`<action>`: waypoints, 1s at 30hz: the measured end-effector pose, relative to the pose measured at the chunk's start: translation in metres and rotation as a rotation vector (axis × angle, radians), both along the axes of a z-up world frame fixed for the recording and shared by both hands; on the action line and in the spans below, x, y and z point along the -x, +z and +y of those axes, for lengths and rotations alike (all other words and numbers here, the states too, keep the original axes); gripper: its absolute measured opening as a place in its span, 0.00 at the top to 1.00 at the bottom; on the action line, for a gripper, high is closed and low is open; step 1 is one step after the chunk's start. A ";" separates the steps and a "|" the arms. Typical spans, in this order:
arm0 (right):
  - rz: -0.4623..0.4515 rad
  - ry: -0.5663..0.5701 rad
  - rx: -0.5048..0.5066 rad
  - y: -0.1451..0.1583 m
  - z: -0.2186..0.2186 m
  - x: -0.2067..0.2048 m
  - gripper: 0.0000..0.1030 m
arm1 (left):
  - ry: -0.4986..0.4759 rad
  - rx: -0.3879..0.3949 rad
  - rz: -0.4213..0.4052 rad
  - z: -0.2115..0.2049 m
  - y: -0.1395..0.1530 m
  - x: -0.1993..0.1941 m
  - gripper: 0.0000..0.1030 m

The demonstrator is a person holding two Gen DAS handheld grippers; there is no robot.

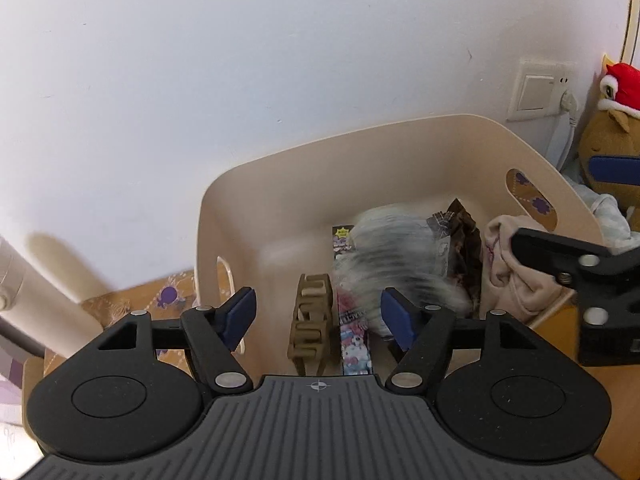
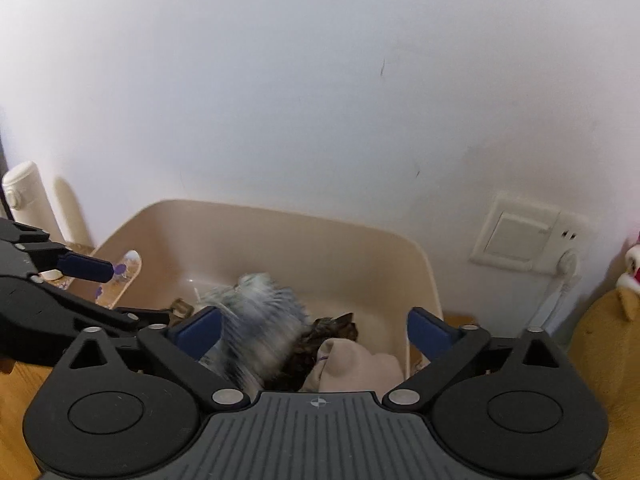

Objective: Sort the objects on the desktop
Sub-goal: 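Open both tools to drop the cube and cloth into the bin, then move both tools back down over the remaining items on the table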

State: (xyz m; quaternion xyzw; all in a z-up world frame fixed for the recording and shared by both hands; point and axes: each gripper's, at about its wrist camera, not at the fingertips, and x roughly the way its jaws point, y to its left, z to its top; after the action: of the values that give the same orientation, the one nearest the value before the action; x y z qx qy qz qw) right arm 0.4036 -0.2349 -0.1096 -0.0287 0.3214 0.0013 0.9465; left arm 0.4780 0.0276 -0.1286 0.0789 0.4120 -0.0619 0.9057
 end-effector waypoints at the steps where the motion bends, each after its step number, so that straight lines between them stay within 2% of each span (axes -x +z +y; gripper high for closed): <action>1: -0.006 0.002 0.005 0.003 0.000 0.003 0.00 | 0.005 0.002 0.004 0.000 0.001 0.003 0.31; 7: -0.021 -0.022 -0.028 0.019 -0.009 0.034 0.00 | 0.039 0.007 0.021 0.000 0.007 0.032 0.30; 9: -0.021 -0.030 -0.050 0.022 -0.012 0.047 0.00 | 0.069 0.020 -0.015 0.001 0.010 0.047 0.26; 10: -0.015 -0.034 -0.053 0.021 -0.014 0.053 0.00 | 0.076 0.026 -0.007 0.001 0.012 0.052 0.22; 13: 0.008 -0.045 -0.062 0.018 -0.018 0.070 0.00 | 0.078 0.032 0.004 -0.002 0.022 0.066 0.22; 17: 0.021 -0.074 -0.133 0.017 -0.032 0.096 0.00 | 0.074 0.013 -0.001 -0.007 0.030 0.088 0.22; 22: 0.038 -0.088 -0.128 0.014 -0.043 0.128 0.00 | 0.091 0.006 0.000 -0.008 0.043 0.121 0.22; 26: 0.060 -0.108 -0.206 0.012 -0.056 0.154 0.00 | 0.105 0.001 0.010 -0.011 0.046 0.147 0.22; 30: 0.082 -0.089 -0.167 0.006 -0.055 0.180 0.00 | 0.111 0.010 0.028 -0.012 0.046 0.173 0.22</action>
State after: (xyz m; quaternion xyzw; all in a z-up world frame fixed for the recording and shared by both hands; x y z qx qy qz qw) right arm 0.2231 -0.2894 -0.1035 0.0649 0.3596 -0.0128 0.9307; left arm 0.3052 0.0157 -0.0827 0.0508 0.4278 -0.0148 0.9023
